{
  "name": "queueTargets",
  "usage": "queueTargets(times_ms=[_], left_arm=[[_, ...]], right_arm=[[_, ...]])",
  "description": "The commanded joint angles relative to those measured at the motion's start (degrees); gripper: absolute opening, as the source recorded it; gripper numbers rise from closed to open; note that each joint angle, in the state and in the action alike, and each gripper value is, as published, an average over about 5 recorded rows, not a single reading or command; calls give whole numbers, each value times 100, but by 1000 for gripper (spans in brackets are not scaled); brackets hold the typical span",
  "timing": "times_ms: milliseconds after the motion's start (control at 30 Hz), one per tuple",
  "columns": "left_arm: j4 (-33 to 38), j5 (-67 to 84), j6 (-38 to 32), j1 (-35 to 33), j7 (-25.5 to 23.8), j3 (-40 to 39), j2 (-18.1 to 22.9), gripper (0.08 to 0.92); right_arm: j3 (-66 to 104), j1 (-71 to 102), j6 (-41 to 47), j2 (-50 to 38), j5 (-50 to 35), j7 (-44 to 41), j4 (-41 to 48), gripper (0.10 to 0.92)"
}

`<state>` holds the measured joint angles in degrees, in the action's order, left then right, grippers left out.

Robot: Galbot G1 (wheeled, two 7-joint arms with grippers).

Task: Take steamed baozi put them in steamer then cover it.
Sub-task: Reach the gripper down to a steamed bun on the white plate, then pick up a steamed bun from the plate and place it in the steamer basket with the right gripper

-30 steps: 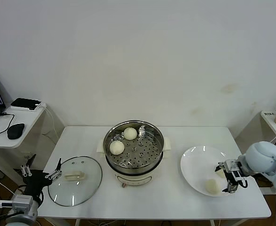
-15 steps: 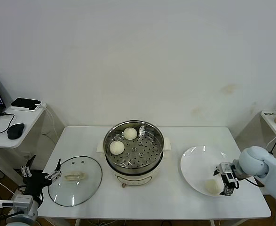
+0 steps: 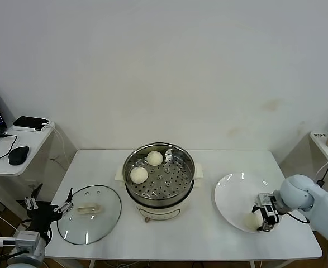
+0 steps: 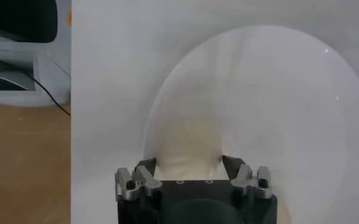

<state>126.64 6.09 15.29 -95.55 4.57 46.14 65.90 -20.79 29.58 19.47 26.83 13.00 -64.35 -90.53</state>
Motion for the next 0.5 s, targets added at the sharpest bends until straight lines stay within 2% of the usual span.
queueTargets(times_ms=[33, 233, 500], left_arm=[[23, 0, 1, -10, 1, 13, 5, 823], [44, 2, 1, -12, 2, 18, 9, 823], [54, 19, -6, -12, 1, 46, 4, 823]], right_arm=[[-76, -61, 29, 32, -17, -18, 43, 635], [-135, -241, 39, -5, -120, -65, 12, 587], [-147, -777, 0, -146, -341, -222, -54, 569]])
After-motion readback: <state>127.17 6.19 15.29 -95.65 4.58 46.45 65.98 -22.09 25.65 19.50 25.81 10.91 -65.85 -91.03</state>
